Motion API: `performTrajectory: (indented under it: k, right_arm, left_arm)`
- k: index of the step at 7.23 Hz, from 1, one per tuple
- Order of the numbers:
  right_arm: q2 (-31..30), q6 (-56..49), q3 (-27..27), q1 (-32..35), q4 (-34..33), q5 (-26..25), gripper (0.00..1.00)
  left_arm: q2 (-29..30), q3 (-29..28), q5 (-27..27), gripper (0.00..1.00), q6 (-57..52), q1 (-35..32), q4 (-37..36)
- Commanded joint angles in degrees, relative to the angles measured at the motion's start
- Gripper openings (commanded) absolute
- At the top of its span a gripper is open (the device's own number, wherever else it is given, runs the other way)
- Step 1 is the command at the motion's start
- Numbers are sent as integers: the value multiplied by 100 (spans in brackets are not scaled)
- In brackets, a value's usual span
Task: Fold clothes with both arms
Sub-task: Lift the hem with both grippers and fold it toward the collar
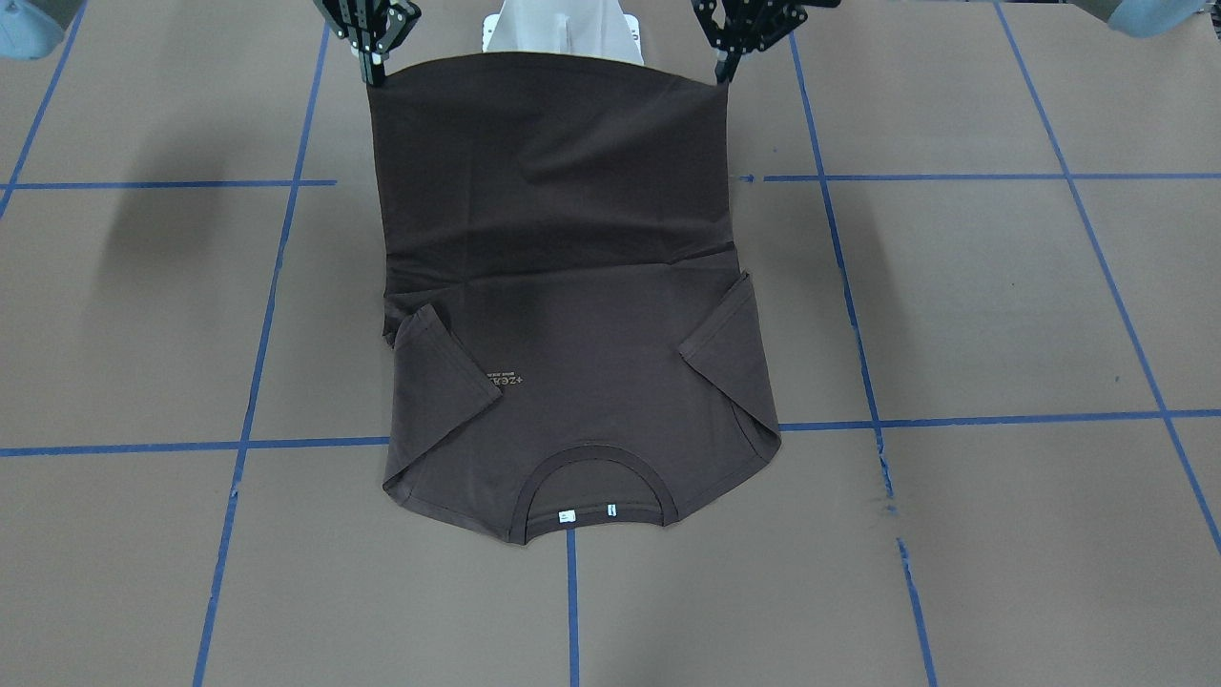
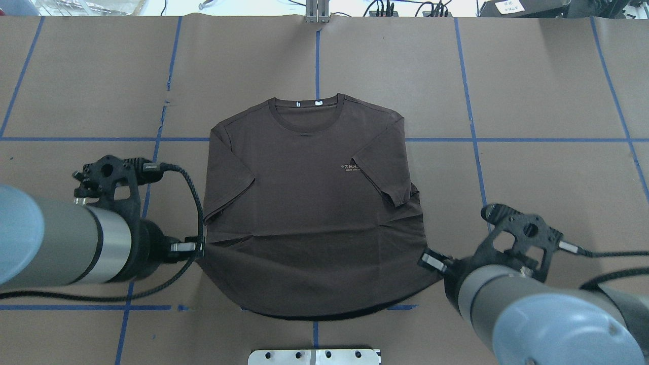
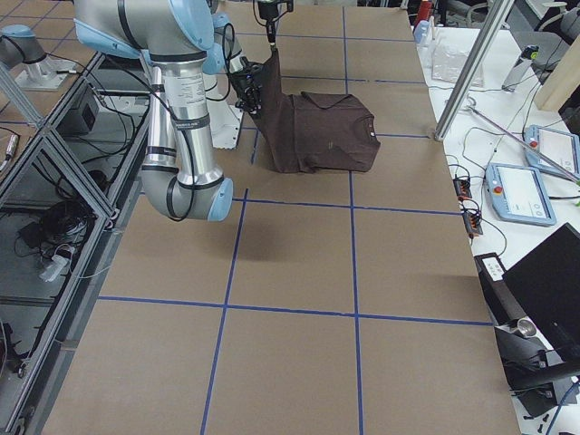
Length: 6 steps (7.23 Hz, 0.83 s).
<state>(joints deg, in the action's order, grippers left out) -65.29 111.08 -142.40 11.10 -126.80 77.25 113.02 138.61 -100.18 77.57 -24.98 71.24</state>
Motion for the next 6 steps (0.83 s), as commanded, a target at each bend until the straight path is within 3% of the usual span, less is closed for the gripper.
performTrajectory:
  k: [1, 3, 6]
  right_arm:
    - [122, -918, 1260, 1302, 1335, 631, 0]
    - [235, -1403, 2142, 1981, 2086, 835, 0]
    - [814, -1510, 3986, 2387, 3491, 835, 0]
  left_arm:
    - [211, -815, -11, 0, -819, -865, 344]
    - [281, -1824, -11, 0, -1233, -1341, 1116]
    - [614, -3598, 15, 0, -1270, -1667, 2567]
